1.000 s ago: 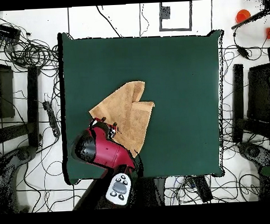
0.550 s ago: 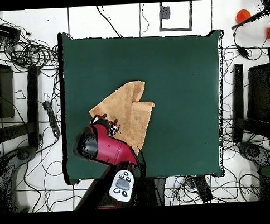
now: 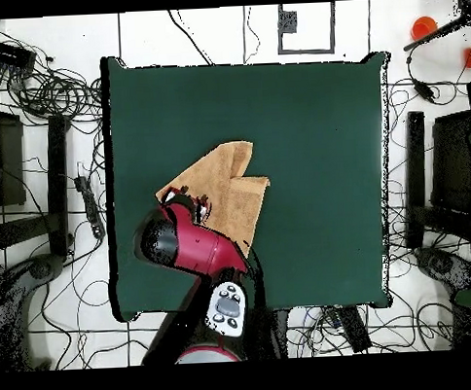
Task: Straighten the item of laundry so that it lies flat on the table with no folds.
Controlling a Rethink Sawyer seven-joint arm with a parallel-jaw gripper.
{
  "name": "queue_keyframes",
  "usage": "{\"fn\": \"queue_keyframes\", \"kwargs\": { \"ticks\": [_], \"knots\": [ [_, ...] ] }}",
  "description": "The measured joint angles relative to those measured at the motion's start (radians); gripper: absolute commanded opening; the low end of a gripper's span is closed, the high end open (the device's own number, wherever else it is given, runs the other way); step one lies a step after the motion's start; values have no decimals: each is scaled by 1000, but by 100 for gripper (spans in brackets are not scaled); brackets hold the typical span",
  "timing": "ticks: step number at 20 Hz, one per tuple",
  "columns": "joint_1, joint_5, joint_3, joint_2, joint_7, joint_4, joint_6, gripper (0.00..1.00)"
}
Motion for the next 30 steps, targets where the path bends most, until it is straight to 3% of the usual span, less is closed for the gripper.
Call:
{"fn": "queue_keyframes", "kwargs": {
  "ticks": [15, 30],
  "knots": [
    [-115, -131, 19, 0, 0, -26, 5, 100],
    [-169, -211, 71, 0, 0, -28, 6, 100]
  ]
}}
